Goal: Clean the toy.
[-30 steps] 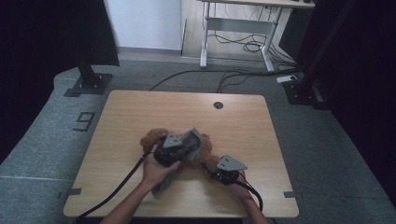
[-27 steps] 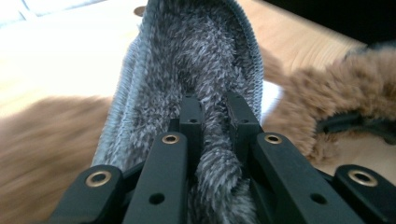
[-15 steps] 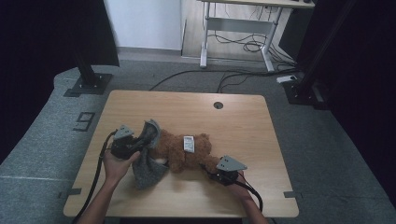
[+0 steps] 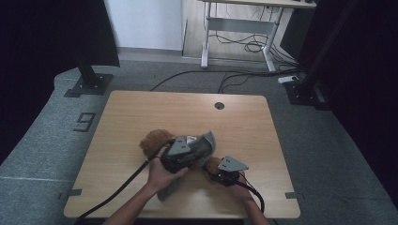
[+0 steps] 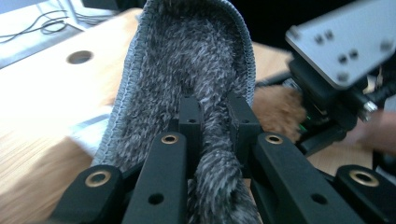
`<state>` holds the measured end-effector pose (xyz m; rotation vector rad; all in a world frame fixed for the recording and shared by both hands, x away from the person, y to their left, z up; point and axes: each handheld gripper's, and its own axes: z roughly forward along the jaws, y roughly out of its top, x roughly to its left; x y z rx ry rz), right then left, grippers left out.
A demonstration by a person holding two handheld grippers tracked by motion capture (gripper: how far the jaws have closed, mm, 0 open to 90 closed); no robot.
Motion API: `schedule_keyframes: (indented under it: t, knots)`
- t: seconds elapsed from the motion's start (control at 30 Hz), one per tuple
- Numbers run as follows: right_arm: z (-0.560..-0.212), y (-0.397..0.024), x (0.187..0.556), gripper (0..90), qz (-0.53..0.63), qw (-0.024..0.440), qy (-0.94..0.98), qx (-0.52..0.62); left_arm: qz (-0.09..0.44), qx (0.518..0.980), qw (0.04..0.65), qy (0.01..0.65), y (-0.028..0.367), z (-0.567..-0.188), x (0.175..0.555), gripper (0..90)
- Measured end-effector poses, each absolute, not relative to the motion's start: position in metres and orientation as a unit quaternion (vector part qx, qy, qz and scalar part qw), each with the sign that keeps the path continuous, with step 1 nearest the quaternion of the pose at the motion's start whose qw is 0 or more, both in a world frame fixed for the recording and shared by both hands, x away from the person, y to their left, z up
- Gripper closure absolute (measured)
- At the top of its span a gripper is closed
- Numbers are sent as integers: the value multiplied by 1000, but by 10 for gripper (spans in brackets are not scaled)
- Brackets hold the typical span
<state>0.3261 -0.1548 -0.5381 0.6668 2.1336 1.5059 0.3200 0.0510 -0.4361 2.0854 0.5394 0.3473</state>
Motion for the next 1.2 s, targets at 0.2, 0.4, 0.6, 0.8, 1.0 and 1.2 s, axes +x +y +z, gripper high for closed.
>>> schedule_keyframes:
  t: [0.2, 0.4, 0.6, 0.8, 1.0, 1.2]
  knots:
    - [-538, -155, 326, 613, 545, 221, 772, 241, 153, 869, 413, 223, 39, -457, 328, 790]
    - [-538, -155, 326, 613, 544, 224, 772, 240, 160, 862, 413, 247, 54, -460, 335, 793]
    - [-538, -155, 325, 614, 545, 222, 771, 243, 196, 843, 413, 284, 91, -457, 343, 795]
    - [-539, -152, 325, 614, 550, 217, 772, 232, 183, 817, 434, 334, 138, -455, 359, 795]
    - [-539, -152, 324, 613, 548, 214, 775, 231, 186, 792, 434, 387, 179, -454, 371, 794]
    - [-539, -150, 323, 610, 550, 208, 776, 229, 173, 778, 453, 399, 197, -465, 368, 793]
